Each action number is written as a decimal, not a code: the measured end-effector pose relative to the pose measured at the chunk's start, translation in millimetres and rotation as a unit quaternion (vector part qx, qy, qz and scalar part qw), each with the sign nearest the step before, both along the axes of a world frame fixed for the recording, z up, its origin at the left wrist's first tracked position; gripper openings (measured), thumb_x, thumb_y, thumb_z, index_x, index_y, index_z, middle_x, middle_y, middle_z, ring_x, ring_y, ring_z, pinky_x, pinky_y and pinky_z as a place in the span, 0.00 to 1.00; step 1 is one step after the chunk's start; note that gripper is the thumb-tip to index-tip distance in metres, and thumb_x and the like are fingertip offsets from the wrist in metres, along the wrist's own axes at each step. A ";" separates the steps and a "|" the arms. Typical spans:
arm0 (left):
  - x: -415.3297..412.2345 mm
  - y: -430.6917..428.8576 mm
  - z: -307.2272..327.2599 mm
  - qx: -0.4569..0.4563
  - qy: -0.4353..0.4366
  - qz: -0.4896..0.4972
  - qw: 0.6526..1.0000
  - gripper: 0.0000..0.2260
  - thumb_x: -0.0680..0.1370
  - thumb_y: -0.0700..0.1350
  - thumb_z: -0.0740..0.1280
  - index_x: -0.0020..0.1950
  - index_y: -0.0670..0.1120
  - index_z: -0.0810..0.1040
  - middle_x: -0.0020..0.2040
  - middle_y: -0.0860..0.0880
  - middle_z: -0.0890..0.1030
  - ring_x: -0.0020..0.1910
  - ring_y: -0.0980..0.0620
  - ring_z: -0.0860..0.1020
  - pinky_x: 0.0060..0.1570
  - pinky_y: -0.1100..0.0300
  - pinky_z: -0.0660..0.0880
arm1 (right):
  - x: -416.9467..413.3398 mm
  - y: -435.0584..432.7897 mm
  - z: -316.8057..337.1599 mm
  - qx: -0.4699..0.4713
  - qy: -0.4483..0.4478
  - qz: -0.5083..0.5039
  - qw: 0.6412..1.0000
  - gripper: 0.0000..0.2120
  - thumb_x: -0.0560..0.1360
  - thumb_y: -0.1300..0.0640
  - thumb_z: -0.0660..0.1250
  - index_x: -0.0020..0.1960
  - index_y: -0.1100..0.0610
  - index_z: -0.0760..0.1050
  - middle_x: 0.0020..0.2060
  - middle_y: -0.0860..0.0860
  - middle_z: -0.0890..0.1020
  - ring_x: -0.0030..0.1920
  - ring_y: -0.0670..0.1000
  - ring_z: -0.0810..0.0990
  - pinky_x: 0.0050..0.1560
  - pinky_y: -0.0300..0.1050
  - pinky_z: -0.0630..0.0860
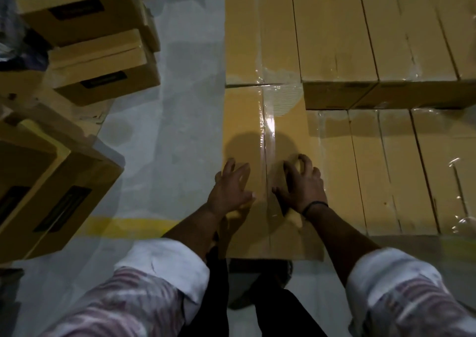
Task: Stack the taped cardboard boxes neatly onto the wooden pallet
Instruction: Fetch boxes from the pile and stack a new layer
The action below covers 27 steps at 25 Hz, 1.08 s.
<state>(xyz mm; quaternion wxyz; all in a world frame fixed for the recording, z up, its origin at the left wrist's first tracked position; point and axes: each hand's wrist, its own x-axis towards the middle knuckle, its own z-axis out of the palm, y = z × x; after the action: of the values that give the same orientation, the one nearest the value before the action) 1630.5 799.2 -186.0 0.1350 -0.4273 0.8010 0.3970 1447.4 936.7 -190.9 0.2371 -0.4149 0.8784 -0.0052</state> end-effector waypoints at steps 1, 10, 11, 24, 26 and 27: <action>-0.6 0.8 -8.7 0.017 -0.007 -0.011 1.000 0.39 0.74 0.55 0.77 0.81 0.57 0.61 0.84 0.49 0.45 0.81 0.36 0.53 0.73 0.39 0.67 | -2.9 0.2 -8.2 0.027 -0.018 0.003 0.999 0.42 0.68 0.36 0.74 0.74 0.42 0.57 0.77 0.52 0.49 0.69 0.66 0.64 0.64 0.64 0.73; 10.6 68.3 -8.5 -0.024 -0.155 -0.124 0.980 0.39 0.80 0.47 0.71 0.83 0.58 0.50 0.83 0.45 0.35 0.81 0.31 0.45 0.72 0.38 0.66 | 14.6 49.5 -17.4 0.137 -0.063 0.115 0.982 0.48 0.70 0.39 0.75 0.78 0.44 0.48 0.80 0.54 0.42 0.77 0.69 0.43 0.70 0.72 0.63; 14.3 80.7 -6.6 -0.023 -0.175 -0.128 0.976 0.40 0.80 0.46 0.71 0.83 0.58 0.49 0.83 0.45 0.34 0.81 0.31 0.45 0.72 0.38 0.66 | 20.4 61.5 -18.0 0.145 -0.064 0.124 0.979 0.49 0.70 0.39 0.75 0.79 0.44 0.48 0.80 0.54 0.42 0.77 0.69 0.42 0.70 0.71 0.63; 69.1 164.6 2.4 -0.066 -0.184 -0.143 0.970 0.40 0.78 0.46 0.74 0.83 0.52 0.53 0.84 0.42 0.45 0.78 0.30 0.56 0.67 0.37 0.72 | 47.4 153.7 5.7 0.117 -0.099 0.138 0.978 0.42 0.73 0.47 0.73 0.79 0.48 0.54 0.81 0.55 0.45 0.79 0.67 0.43 0.72 0.69 0.62; 76.0 170.6 -0.4 -0.082 -0.169 -0.140 0.972 0.40 0.78 0.44 0.73 0.83 0.52 0.52 0.84 0.42 0.44 0.78 0.30 0.56 0.67 0.38 0.72 | 54.0 160.0 0.4 0.106 -0.099 0.131 0.981 0.40 0.73 0.48 0.73 0.78 0.47 0.56 0.81 0.54 0.46 0.79 0.66 0.44 0.72 0.69 0.62; 78.5 173.1 -3.9 -0.092 -0.165 -0.134 0.973 0.39 0.79 0.43 0.72 0.83 0.52 0.52 0.84 0.42 0.44 0.78 0.30 0.57 0.66 0.38 0.72 | 58.3 162.0 -2.9 0.104 -0.099 0.126 0.982 0.38 0.74 0.49 0.73 0.78 0.47 0.57 0.81 0.54 0.47 0.79 0.66 0.44 0.72 0.69 0.63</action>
<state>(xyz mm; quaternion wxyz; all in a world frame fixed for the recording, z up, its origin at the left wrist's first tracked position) 1708.9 972.4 -189.8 0.2775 -0.3863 0.8506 0.2243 1505.7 1098.7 -193.8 0.3631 -0.4928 0.7872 0.0749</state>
